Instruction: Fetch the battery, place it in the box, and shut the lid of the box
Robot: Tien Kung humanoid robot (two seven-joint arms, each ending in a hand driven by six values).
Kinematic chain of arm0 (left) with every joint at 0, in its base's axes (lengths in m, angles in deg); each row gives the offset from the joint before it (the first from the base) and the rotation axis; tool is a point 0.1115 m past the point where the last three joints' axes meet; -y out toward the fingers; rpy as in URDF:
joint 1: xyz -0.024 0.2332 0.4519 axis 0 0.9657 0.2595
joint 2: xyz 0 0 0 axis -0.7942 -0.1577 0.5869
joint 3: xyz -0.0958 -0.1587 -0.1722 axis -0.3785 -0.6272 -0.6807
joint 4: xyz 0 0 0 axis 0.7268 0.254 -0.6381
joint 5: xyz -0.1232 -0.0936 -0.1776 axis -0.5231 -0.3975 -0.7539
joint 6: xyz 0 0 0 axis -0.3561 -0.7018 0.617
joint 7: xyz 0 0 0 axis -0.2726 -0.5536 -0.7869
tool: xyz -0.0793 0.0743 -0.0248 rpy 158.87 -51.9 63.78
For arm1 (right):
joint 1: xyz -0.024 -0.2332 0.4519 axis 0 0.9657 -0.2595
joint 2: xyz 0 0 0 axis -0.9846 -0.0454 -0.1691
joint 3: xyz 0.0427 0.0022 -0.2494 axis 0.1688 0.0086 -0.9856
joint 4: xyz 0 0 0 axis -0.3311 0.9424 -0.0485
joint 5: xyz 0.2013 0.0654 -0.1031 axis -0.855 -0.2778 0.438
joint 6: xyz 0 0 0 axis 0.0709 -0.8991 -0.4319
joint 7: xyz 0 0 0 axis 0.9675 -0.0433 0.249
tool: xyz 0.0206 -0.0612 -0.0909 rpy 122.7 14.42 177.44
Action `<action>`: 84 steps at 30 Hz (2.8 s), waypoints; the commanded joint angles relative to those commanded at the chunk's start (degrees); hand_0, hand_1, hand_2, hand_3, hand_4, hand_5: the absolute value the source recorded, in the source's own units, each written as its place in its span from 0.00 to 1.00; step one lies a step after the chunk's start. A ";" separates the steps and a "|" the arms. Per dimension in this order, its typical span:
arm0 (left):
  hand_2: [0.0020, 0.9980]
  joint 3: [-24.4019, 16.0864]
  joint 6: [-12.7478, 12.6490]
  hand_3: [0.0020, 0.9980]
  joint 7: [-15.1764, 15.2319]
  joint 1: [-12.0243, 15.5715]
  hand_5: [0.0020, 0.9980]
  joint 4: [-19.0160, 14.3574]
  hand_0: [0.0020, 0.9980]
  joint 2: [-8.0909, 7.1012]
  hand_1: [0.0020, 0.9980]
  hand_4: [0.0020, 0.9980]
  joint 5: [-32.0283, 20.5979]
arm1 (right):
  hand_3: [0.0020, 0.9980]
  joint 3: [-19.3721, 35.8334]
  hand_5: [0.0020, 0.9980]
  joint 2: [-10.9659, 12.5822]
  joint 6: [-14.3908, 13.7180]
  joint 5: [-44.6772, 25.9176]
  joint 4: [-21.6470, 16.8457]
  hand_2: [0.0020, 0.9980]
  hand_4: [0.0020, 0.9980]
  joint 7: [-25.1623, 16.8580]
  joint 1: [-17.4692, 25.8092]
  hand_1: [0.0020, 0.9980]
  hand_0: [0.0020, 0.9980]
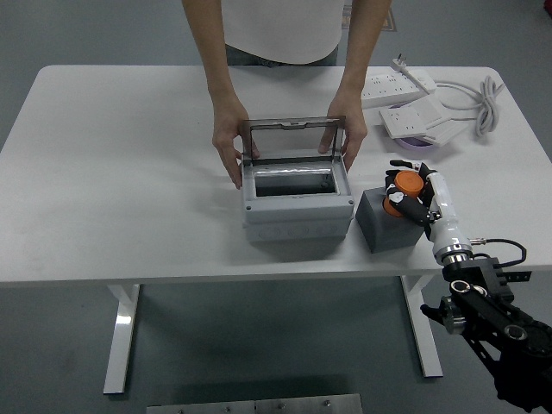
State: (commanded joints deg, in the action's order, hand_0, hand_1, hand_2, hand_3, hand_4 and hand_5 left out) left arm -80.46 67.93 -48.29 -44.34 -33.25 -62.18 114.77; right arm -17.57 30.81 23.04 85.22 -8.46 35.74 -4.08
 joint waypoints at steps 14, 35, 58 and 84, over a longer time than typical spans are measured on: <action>0.62 -0.61 0.55 0.59 -0.17 0.10 0.16 -0.03 0.54 0.39 0.72 0.66 1.45 | 0.58 -0.36 0.00 -0.33 -1.40 -0.32 -0.18 0.59 0.50 -0.10 -0.99 0.53 0.63; 0.63 -0.79 0.66 0.59 -0.07 0.12 0.16 0.02 0.55 0.50 0.72 0.66 1.81 | 0.58 -1.07 0.00 -0.43 -2.03 -0.82 0.11 0.59 0.43 -0.10 -1.23 0.51 0.48; 0.66 -0.77 0.69 0.59 -0.08 0.02 0.16 -0.01 0.54 0.36 0.72 0.67 1.74 | 0.52 -2.12 0.00 -0.46 -2.51 -0.03 0.06 0.45 0.43 1.68 -1.16 0.36 0.23; 0.67 -0.53 0.13 0.59 -0.03 0.06 0.16 -0.11 0.54 0.20 0.72 0.67 1.01 | 0.32 -2.92 0.00 1.29 -4.96 3.09 -1.81 0.28 0.17 4.40 -3.63 0.23 0.18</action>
State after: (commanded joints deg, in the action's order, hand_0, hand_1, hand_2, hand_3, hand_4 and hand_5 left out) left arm -80.99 68.06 -48.32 -44.28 -33.36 -61.98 115.77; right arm -20.49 32.10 18.08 88.32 -10.27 40.15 -7.71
